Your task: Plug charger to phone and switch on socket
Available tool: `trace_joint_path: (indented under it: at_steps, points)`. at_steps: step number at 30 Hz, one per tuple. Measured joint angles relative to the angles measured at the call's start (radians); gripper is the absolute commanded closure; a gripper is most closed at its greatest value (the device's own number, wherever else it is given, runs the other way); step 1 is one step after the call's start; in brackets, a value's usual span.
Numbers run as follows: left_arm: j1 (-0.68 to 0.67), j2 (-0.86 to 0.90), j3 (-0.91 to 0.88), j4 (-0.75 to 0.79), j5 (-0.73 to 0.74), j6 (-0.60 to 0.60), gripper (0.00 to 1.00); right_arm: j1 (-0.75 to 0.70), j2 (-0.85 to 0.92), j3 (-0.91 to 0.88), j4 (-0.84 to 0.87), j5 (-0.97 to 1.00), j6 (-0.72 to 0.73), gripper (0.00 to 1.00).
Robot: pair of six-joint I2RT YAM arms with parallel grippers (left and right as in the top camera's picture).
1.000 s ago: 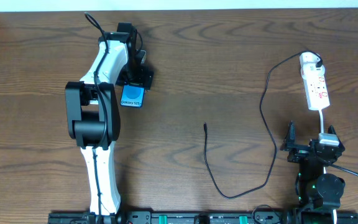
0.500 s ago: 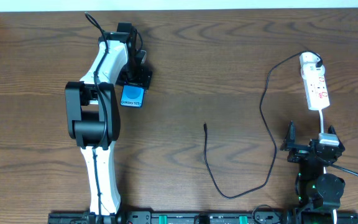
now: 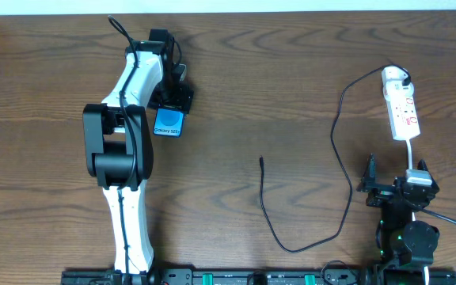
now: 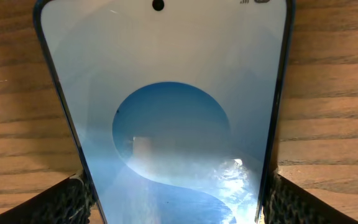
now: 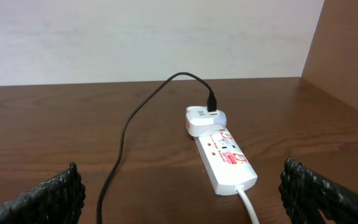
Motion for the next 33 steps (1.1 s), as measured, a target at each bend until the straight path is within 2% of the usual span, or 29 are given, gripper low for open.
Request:
trace_joint_path:
  at_steps: [17,18,22,33]
  points:
    - [0.0,0.0,0.0,0.0,0.0,0.0,0.2,0.0,0.0,0.0,0.0,0.0,0.0,0.01]
    - [0.0,0.0,0.0,0.0,0.0,0.0,0.24,0.0,0.0,0.0,0.0,0.0,0.0,0.01]
    - [0.0,-0.001,0.0,-0.001,0.0,0.0,0.25,0.0,0.0,0.0,0.0,0.0,0.0,0.01]
    - [0.0,-0.002,0.0,-0.001,0.0,0.0,0.38,0.0,0.0,0.0,0.0,0.0,0.0,0.01]
